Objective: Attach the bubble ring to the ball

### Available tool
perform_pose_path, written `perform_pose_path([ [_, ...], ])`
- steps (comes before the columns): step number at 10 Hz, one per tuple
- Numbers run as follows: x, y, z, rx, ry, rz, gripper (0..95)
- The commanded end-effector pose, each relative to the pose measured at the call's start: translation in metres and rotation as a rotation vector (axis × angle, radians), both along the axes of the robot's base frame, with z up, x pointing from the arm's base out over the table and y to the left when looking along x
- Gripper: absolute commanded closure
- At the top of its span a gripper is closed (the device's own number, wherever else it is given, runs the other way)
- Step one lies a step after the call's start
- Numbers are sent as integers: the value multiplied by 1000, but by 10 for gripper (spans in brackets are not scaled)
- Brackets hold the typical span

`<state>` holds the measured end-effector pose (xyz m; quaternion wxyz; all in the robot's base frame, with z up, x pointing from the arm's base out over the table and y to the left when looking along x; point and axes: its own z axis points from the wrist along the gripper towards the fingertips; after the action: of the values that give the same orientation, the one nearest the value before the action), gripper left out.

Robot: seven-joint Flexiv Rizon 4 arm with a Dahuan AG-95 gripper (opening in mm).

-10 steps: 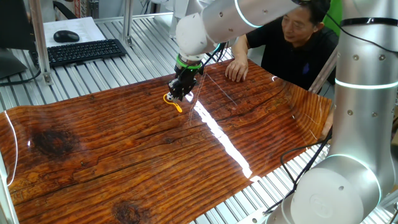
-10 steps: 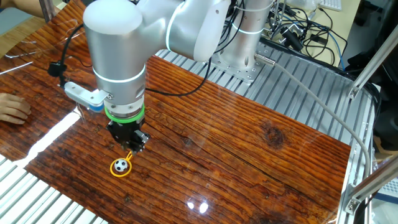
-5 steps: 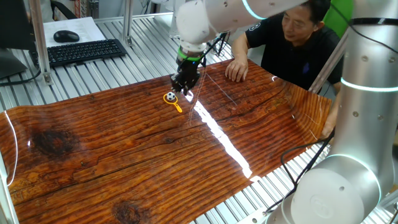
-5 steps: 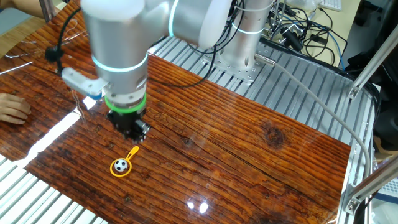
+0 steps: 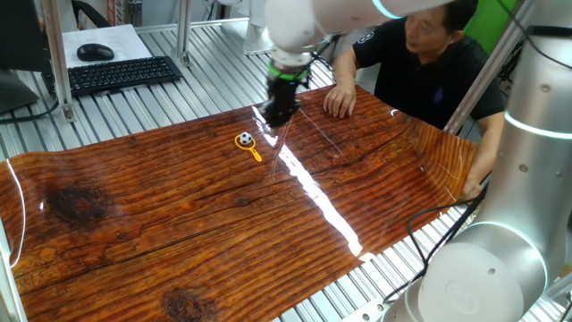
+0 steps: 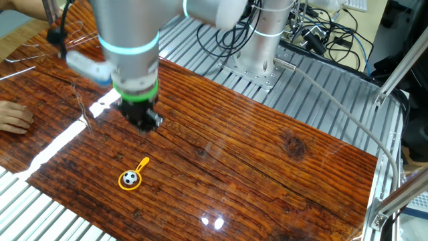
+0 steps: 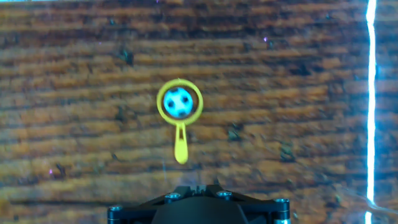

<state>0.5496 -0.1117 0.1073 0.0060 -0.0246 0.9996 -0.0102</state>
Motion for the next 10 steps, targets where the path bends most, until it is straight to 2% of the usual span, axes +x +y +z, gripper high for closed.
perform_pose_path([
  [1,-19,-4,-2,1,0,5,950],
  [2,-28,-6,0,-13,3,-11,950],
  [3,-30,-7,0,-17,6,-18,950],
  [4,-31,-7,0,-11,26,-32,950],
  [5,-31,-7,-1,-6,48,-52,950],
  [6,-30,-8,-1,-6,55,-50,950],
  [10,-23,-16,-8,3,62,-68,950],
])
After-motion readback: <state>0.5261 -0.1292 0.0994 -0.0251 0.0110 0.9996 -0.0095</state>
